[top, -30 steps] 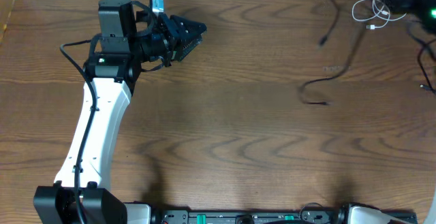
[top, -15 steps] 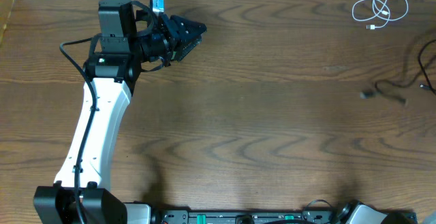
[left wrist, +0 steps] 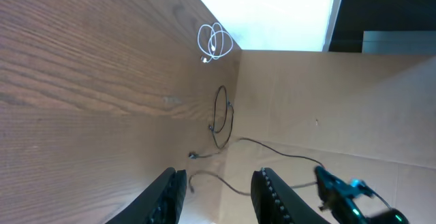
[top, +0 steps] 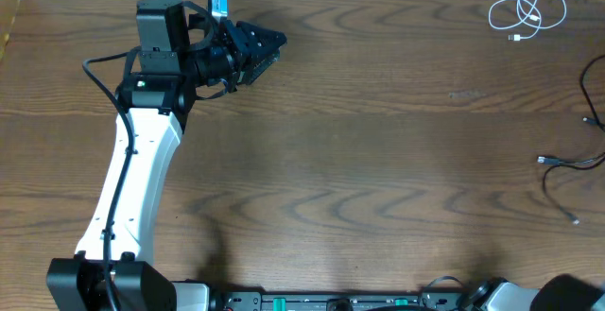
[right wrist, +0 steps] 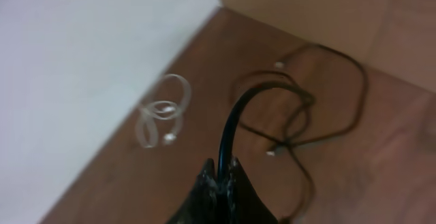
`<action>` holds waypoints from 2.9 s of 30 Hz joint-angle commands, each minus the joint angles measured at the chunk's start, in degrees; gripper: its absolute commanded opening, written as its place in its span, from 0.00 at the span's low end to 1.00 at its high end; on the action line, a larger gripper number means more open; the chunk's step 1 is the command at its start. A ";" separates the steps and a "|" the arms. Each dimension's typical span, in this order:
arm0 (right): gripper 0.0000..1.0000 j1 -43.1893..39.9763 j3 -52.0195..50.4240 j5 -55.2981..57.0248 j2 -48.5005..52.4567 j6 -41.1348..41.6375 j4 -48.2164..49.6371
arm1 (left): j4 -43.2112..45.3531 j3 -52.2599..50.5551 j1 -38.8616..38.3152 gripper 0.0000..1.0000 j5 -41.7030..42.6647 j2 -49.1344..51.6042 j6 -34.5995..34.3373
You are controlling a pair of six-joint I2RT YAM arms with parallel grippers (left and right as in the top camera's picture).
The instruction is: Untangle cables
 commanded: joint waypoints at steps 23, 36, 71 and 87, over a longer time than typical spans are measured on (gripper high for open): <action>0.99 -0.63 0.35 -33.75 2.32 -6.29 -2.29 | -1.29 0.81 0.13 0.37 -4.59 -0.66 4.90; 0.99 18.88 0.35 -23.69 -1.77 -25.38 -24.17 | -20.35 0.81 0.13 0.98 -41.55 -0.66 8.04; 0.99 47.74 0.26 -7.80 -5.31 -22.62 -30.97 | -22.82 0.83 0.13 0.98 -43.71 -0.66 8.02; 0.99 46.97 -38.32 -3.17 -37.09 -30.27 14.29 | -22.82 0.81 0.13 0.98 -43.71 -0.66 8.02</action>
